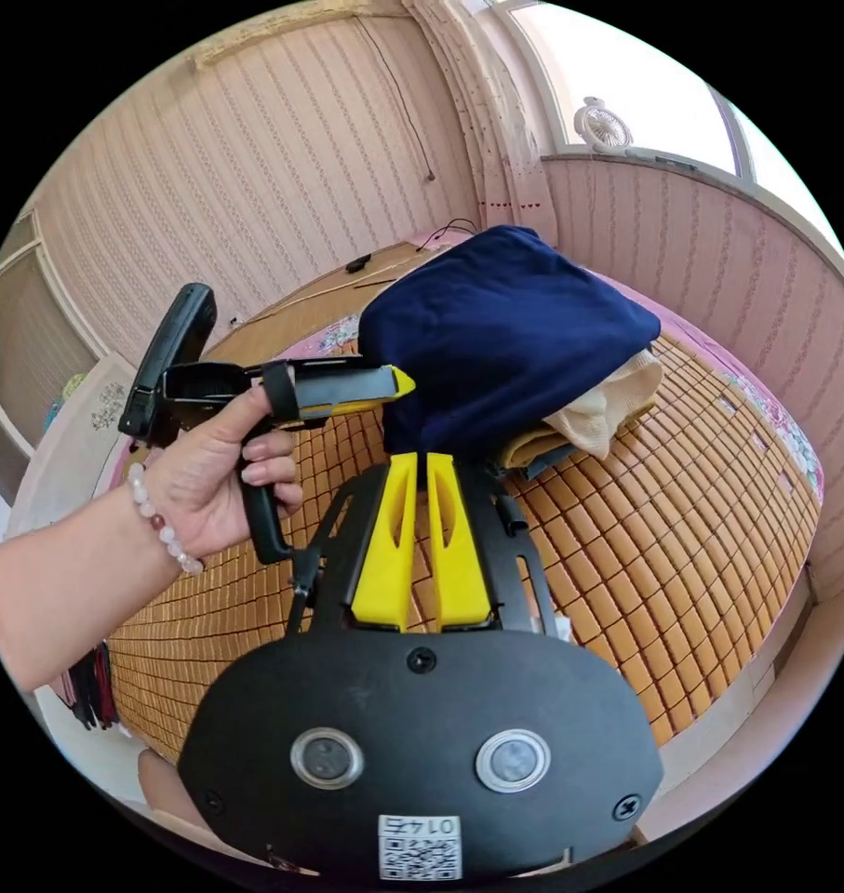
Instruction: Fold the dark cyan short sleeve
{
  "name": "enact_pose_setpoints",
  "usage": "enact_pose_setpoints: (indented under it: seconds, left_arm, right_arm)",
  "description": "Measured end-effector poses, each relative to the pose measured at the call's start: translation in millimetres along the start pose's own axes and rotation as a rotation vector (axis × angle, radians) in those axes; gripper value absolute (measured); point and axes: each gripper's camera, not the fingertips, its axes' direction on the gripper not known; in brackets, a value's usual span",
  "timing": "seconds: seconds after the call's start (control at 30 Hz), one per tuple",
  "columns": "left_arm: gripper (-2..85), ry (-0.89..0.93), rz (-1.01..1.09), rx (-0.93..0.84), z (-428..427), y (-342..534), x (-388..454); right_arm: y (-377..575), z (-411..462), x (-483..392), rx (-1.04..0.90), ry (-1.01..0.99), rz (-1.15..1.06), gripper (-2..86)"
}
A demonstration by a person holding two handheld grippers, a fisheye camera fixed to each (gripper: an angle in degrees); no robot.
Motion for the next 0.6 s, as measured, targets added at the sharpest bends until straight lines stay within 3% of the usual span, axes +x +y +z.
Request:
enact_pose_setpoints:
  seconds: [0.07,0.17,0.27,0.33,0.47,0.6]
  left_arm:
    - [1.2,0.024,0.035,0.018,-19,8,8]
    - [0.2,0.068,0.134,0.035,-71,54,16]
    - [-0.1,0.037,0.153,0.056,-137,128,8]
    - [-0.2,0.025,0.024,0.116,-193,190,-10]
    - [-0.3,-0.19,-0.114,0.231,-280,258,-19]
    - [0.0,-0.36,-0.024,0.379,-362,282,29]
  right_arm:
    - [15,-22,4,0.048,-0.073,0.007,0.5]
    - [58,-50,11,0.071,-0.342,0.098,0.3]
    - [108,-57,-13,-0.026,-0.496,0.102,0.2]
    - [135,-53,-50,-0.164,-0.619,0.016,0.2]
    - [150,-50,-110,-0.281,-0.797,-0.1,0.3]
    - [140,-74,-169,-0.235,-0.88,-0.265,0.3]
